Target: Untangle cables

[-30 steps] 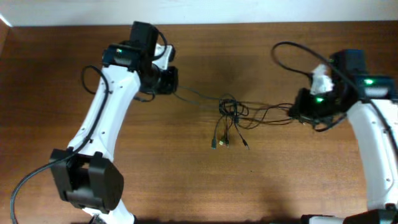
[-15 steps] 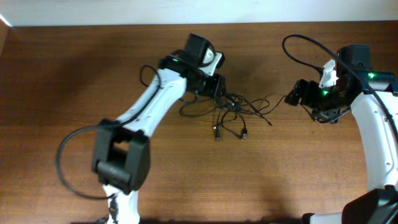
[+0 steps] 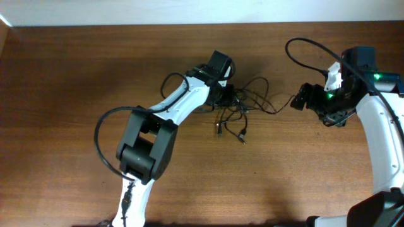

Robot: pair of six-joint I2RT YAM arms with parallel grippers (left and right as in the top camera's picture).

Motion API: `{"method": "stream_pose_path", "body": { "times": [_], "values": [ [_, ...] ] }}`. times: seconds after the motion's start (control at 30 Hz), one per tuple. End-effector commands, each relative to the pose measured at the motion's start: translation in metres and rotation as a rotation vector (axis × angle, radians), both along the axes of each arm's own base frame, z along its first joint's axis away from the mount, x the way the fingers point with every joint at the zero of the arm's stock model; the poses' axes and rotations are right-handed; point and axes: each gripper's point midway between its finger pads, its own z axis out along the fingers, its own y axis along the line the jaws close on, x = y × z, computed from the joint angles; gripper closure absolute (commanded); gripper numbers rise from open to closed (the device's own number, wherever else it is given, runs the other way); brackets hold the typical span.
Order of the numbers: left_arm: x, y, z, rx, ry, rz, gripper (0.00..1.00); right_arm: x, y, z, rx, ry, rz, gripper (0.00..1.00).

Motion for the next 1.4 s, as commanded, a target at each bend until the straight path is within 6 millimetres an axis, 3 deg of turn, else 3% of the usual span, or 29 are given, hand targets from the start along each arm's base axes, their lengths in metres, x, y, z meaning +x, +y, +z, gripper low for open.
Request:
{"method": "stream_pose_path", "body": {
  "times": [0.0, 0.07, 0.1, 0.2, 0.3, 0.33, 0.43, 0.47, 0.53, 0.63, 0.77, 0.9, 0.93, 0.97, 1.0, 1.1, 1.17, 1.23, 1.3, 1.37],
  "values": [
    [-0.012, -0.001, -0.045, 0.031, 0.090, 0.017, 0.72, -0.002, -0.004, -0.002, -0.021, 0.010, 0.005, 0.07],
    [-0.013, -0.001, -0.049, 0.036, 0.096, 0.015, 0.83, -0.002, -0.003, -0.002, -0.021, 0.010, 0.005, 0.07],
    [-0.011, -0.001, -0.048, 0.032, 0.090, 0.017, 0.96, -0.002, -0.003, -0.002, -0.020, 0.010, 0.005, 0.07],
    [0.005, 0.003, -0.027, 0.004, 0.058, 0.039, 1.00, -0.001, 0.006, 0.001, 0.035, 0.002, 0.018, 0.08],
    [0.025, -0.001, 0.072, -0.143, -0.046, 0.036, 1.00, 0.005, 0.034, 0.014, 0.194, -0.060, 0.104, 0.16],
    [0.021, -0.008, 0.117, -0.225, -0.095, 0.006, 1.00, 0.008, 0.047, 0.022, 0.271, -0.090, 0.129, 0.18],
    [0.003, -0.008, 0.212, -0.332, -0.238, -0.035, 1.00, 0.018, 0.081, 0.037, 0.369, -0.174, 0.233, 0.19],
    [-0.003, -0.006, 0.231, -0.355, -0.267, -0.043, 1.00, 0.021, 0.087, 0.039, 0.375, -0.182, 0.234, 0.19],
    [-0.012, -0.009, 0.248, -0.399, -0.277, -0.071, 1.00, 0.031, 0.107, 0.047, 0.401, -0.221, 0.237, 0.22],
    [-0.015, -0.008, 0.245, -0.391, -0.255, -0.070, 1.00, 0.037, 0.133, 0.059, 0.466, -0.256, 0.259, 0.25],
    [-0.035, -0.016, 0.241, -0.427, -0.173, -0.115, 1.00, 0.065, 0.133, 0.073, 0.483, -0.352, 0.202, 0.31],
    [-0.050, -0.032, 0.246, -0.483, -0.136, -0.177, 1.00, 0.073, 0.137, 0.057, 0.503, -0.299, 0.164, 0.36],
    [-0.054, -0.036, 0.246, -0.484, -0.133, -0.189, 1.00, 0.074, 0.141, 0.053, 0.510, -0.285, 0.156, 0.40],
    [-0.056, -0.039, 0.246, -0.485, -0.131, -0.196, 1.00, 0.078, 0.142, 0.050, 0.516, -0.276, 0.137, 0.63],
    [-0.060, -0.043, 0.249, -0.511, -0.122, -0.217, 1.00, 0.081, 0.142, 0.046, 0.517, -0.270, 0.133, 0.75],
    [-0.065, -0.057, 0.268, -0.615, -0.134, -0.283, 1.00, 0.086, 0.146, 0.040, 0.530, -0.260, 0.123, 0.72],
    [-0.063, -0.055, 0.268, -0.616, -0.137, -0.277, 1.00, 0.088, 0.150, 0.049, 0.571, -0.286, 0.150, 0.61],
    [-0.044, -0.034, 0.267, -0.600, -0.160, -0.221, 1.00, 0.086, 0.140, 0.054, 0.622, -0.274, 0.139, 0.51],
    [-0.024, -0.004, 0.254, -0.515, -0.175, -0.126, 1.00, 0.085, 0.125, 0.058, 0.618, -0.289, 0.125, 0.49],
    [-0.026, 0.005, 0.240, -0.425, -0.179, -0.121, 1.00, 0.075, 0.127, 0.076, 0.619, -0.321, 0.154, 0.50]
  ]
}}
